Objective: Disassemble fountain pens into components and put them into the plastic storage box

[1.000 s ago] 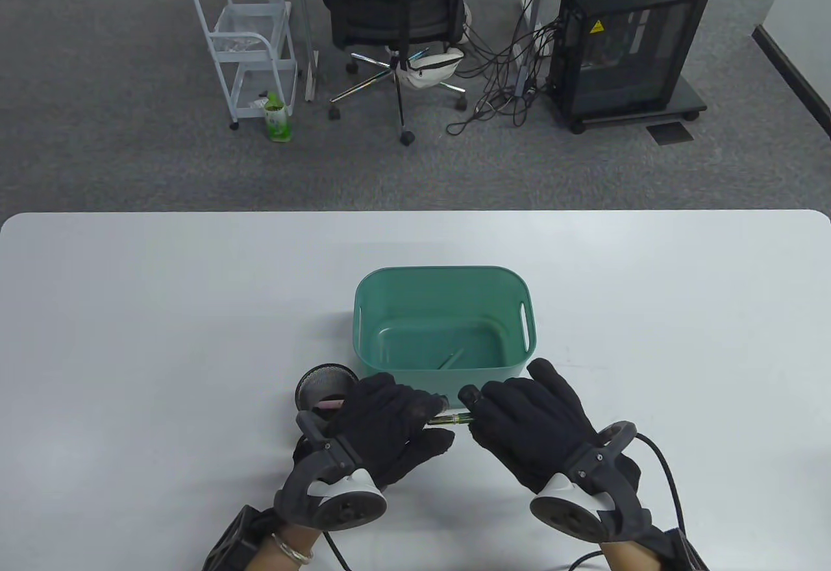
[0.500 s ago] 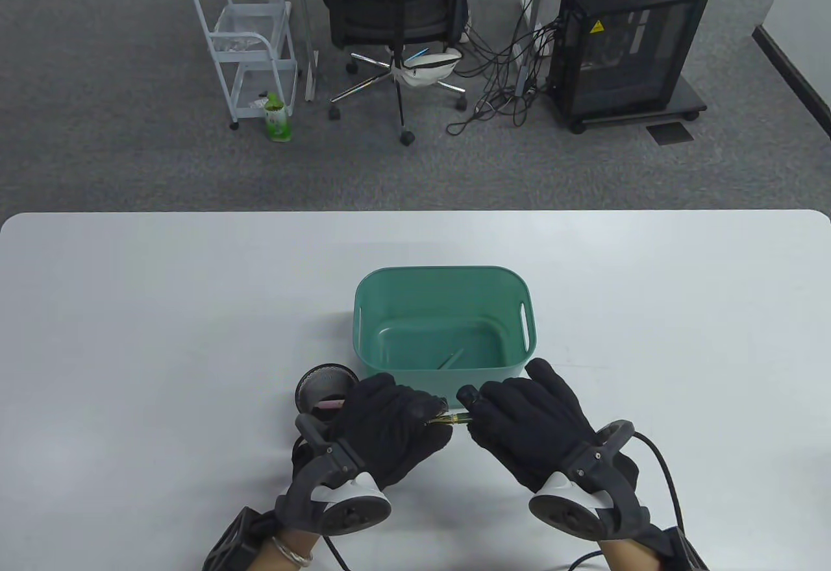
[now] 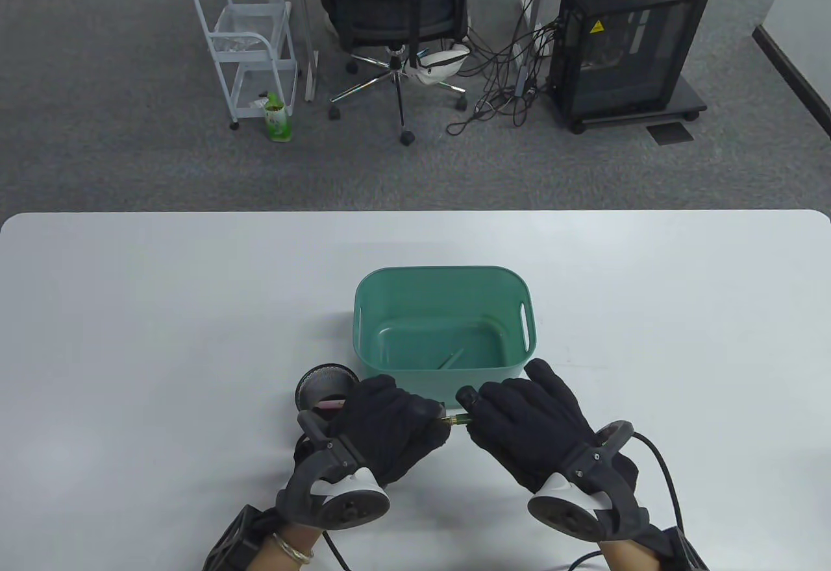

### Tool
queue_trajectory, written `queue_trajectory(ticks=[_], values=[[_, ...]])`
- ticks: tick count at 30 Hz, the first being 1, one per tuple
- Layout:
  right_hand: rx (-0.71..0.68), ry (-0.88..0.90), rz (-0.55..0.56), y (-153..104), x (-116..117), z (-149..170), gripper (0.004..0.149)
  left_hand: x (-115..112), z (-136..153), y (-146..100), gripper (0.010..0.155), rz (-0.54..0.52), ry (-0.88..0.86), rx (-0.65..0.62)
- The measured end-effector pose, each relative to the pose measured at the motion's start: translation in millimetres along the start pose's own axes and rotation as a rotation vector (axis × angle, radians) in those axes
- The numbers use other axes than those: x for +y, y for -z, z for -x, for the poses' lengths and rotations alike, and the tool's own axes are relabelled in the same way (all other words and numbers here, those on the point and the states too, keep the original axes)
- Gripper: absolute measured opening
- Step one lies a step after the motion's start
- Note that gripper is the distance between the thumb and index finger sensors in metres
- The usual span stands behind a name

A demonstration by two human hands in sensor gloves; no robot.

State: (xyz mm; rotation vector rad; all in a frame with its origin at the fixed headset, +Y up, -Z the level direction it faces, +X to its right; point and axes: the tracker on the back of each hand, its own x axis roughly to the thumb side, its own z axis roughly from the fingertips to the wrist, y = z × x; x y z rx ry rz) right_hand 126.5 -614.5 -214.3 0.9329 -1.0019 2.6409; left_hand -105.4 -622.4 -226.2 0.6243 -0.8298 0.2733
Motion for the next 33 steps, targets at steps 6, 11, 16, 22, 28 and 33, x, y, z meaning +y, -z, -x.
queue_trajectory(ticks=[6,11,16,22,28,33], values=[[0.0,0.016,0.01,-0.3,-2.5,-0.3,0.045,-1.1,-0.1,-0.4,0.053,0.008,0.009,-0.002],[0.006,0.034,0.019,-0.3,-4.9,2.1,0.045,-6.3,0.5,-0.1,0.055,0.028,0.016,-0.006],[0.013,0.032,0.022,-0.2,-6.0,4.0,0.045,-7.6,1.4,-0.1,0.059,0.029,0.017,-0.002],[0.015,0.04,0.017,0.1,-5.1,5.7,0.045,-6.5,0.7,0.0,0.046,0.0,0.004,-0.017],[0.013,0.035,0.005,0.1,-5.3,5.8,0.044,-6.9,0.6,0.5,0.046,0.007,-0.004,-0.023],[0.011,0.045,0.001,0.0,-4.8,5.2,0.044,-5.3,1.0,0.9,0.047,0.006,-0.023,-0.027]])
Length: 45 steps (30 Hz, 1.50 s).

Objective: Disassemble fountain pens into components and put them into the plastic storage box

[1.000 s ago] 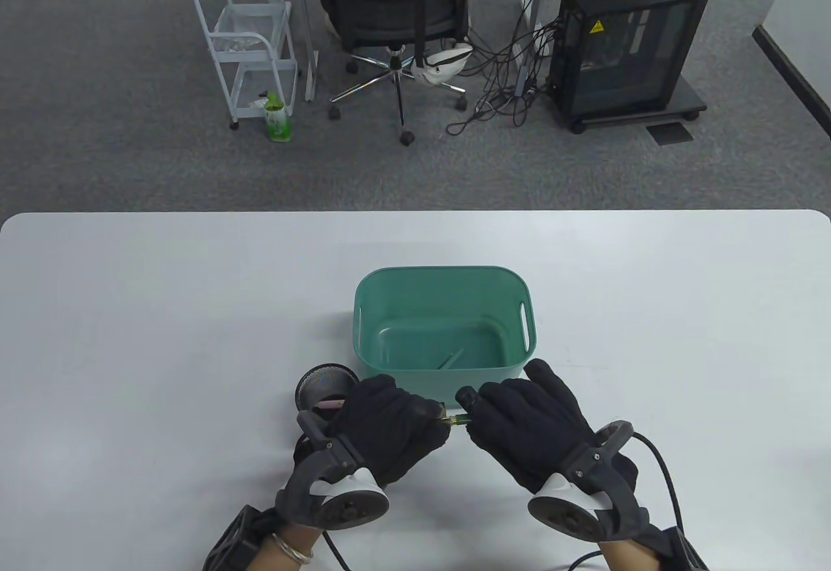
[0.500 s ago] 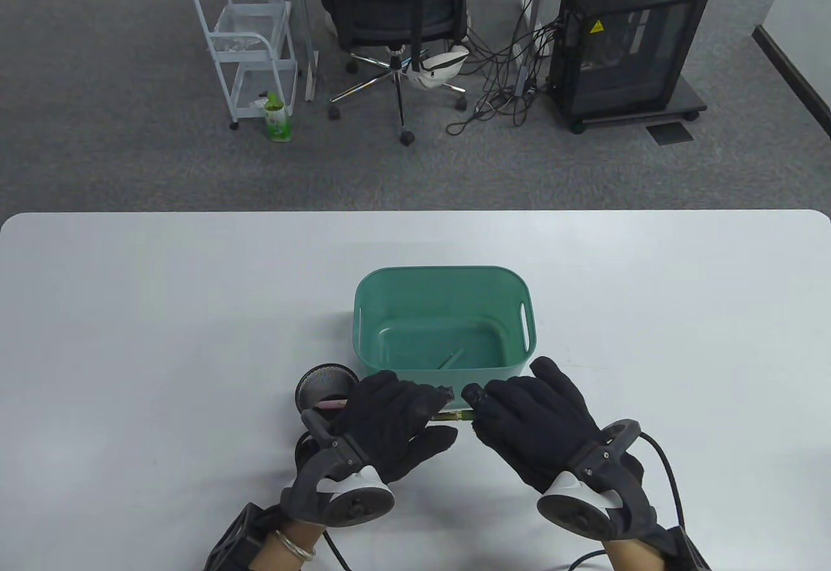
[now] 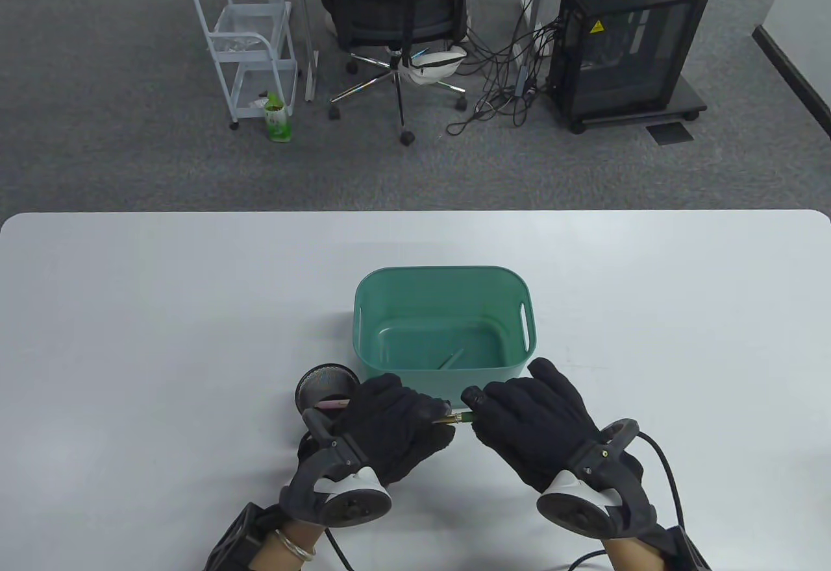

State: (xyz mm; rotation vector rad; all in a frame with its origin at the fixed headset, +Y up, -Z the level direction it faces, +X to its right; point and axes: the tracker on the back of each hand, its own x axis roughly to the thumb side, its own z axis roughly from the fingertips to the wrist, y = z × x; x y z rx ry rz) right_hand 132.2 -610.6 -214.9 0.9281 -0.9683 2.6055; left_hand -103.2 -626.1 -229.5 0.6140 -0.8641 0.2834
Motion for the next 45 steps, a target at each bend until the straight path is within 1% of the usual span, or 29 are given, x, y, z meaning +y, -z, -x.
queue_trajectory(ticks=[14,19,21,26,28,45], values=[[-0.005,0.0,-0.002,0.1,0.4,-0.8,0.044,-0.2,1.6,0.2,0.049,0.003,-0.017,0.001],[-0.003,-0.011,0.001,0.0,0.0,-0.6,0.044,0.4,1.4,-0.2,0.058,0.015,0.001,0.016],[-0.001,-0.009,0.003,0.0,-0.1,-0.1,0.044,1.2,0.6,-0.3,0.057,0.009,0.014,0.018],[-0.002,-0.01,0.008,0.0,-0.2,-0.1,0.044,1.7,-0.1,0.0,0.046,0.001,0.023,0.018],[-0.002,-0.01,0.01,0.0,-0.1,-0.1,0.044,1.6,-0.5,0.1,0.045,-0.003,0.022,0.014],[-0.009,-0.002,0.006,-0.2,0.7,-1.3,0.044,2.1,0.9,-0.2,0.048,-0.007,-0.005,0.012]])
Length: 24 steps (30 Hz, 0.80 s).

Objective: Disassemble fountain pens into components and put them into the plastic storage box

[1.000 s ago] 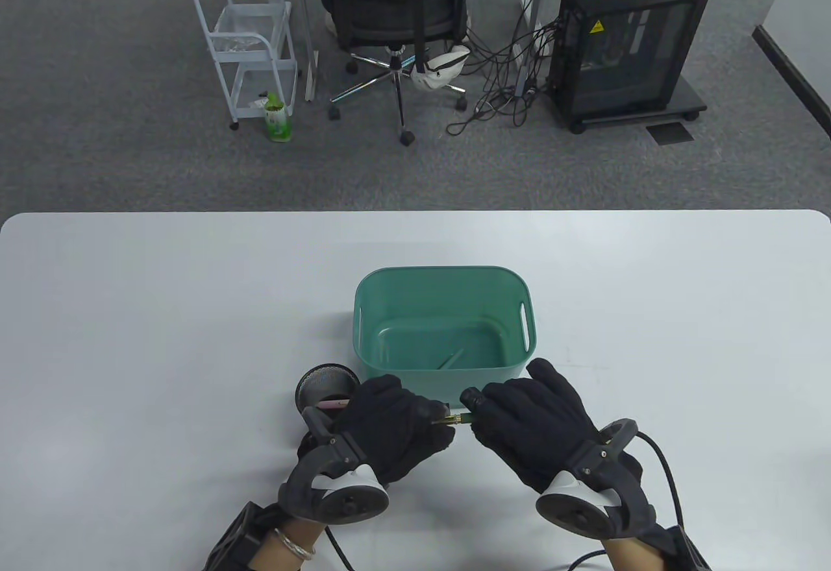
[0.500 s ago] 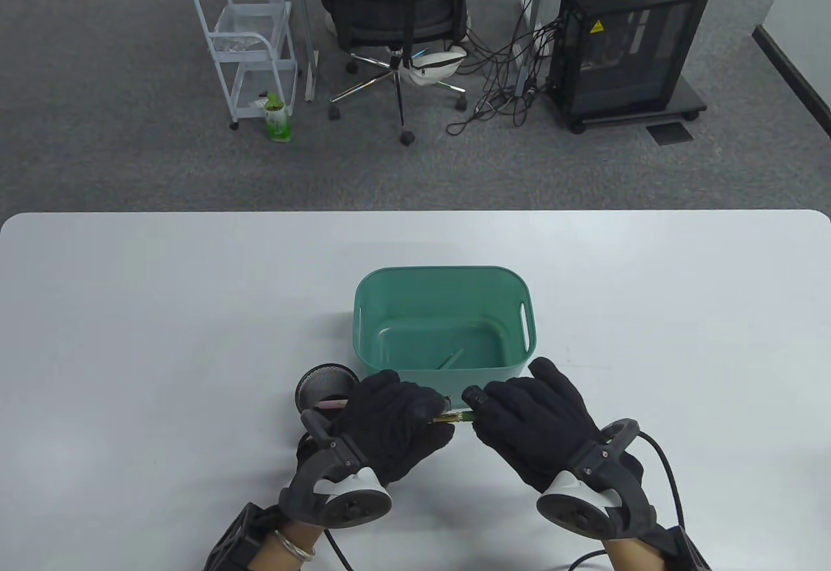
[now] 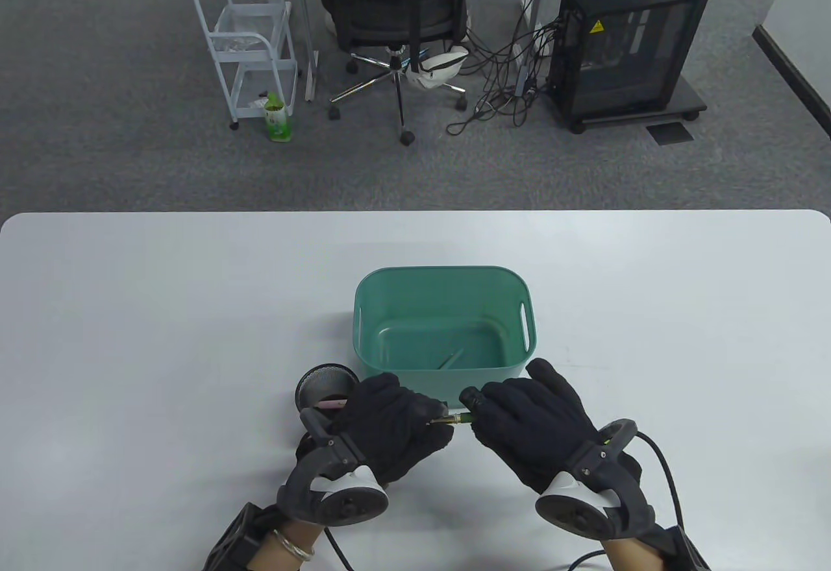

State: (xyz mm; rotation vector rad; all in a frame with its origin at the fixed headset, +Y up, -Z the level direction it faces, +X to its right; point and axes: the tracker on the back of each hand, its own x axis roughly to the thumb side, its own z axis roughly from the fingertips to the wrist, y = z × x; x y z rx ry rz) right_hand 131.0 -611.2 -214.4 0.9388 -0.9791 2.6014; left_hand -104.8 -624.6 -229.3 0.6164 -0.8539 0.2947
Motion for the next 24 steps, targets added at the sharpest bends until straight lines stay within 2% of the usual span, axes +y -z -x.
queue_trajectory(ticks=[19,24], values=[[-0.005,-0.001,0.005,-0.4,0.2,-1.2,0.044,1.3,1.0,-1.0,0.057,0.006,0.012,0.015],[-0.003,-0.004,0.008,-0.3,0.1,-0.8,0.044,2.2,0.3,-1.1,0.052,-0.008,0.022,0.017]])
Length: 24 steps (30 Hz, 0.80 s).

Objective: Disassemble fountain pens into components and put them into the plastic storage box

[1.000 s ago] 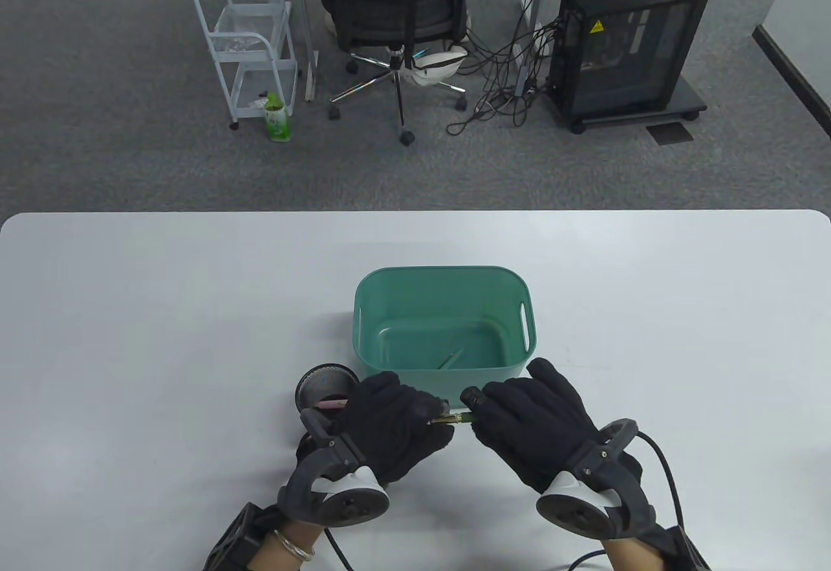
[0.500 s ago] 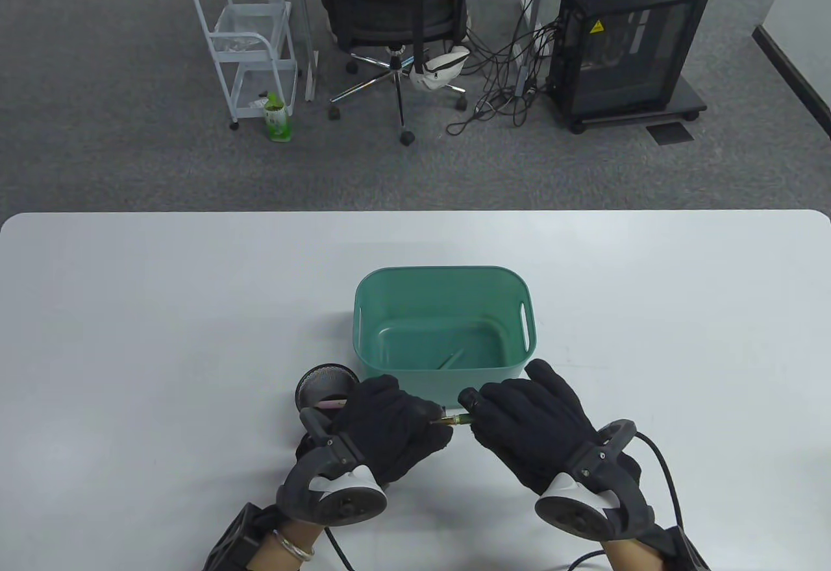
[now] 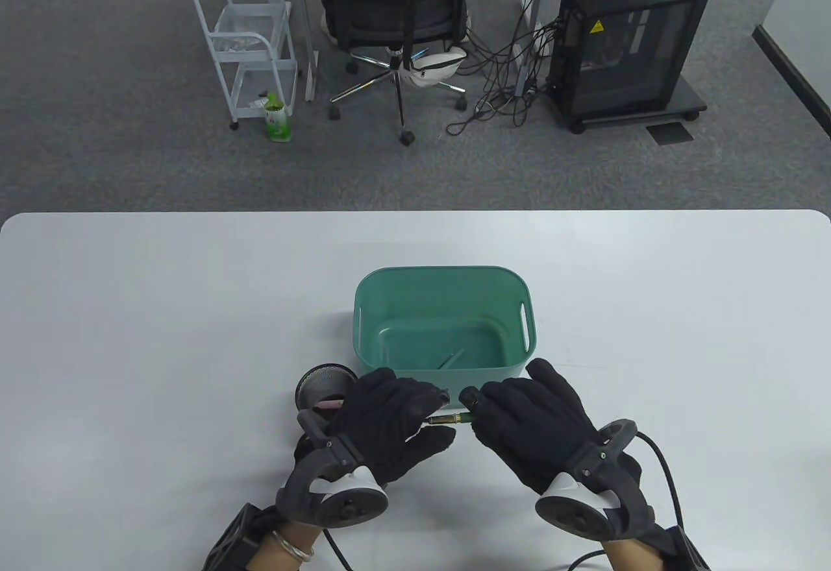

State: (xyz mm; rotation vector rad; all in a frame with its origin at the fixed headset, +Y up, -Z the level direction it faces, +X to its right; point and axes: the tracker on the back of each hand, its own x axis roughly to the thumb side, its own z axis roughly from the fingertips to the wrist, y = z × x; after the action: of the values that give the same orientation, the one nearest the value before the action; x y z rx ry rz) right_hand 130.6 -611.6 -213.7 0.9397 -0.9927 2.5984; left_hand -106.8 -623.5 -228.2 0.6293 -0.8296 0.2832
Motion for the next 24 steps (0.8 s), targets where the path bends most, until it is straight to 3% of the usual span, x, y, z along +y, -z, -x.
queue_trajectory(ticks=[7,24], values=[[-0.001,-0.003,-0.002,0.2,0.5,0.0,0.044,0.1,-0.9,0.0,0.045,-0.008,0.0,-0.008],[-0.006,-0.003,-0.004,0.5,1.1,-0.7,0.044,-0.4,-0.3,0.4,0.049,-0.006,-0.019,-0.011]])
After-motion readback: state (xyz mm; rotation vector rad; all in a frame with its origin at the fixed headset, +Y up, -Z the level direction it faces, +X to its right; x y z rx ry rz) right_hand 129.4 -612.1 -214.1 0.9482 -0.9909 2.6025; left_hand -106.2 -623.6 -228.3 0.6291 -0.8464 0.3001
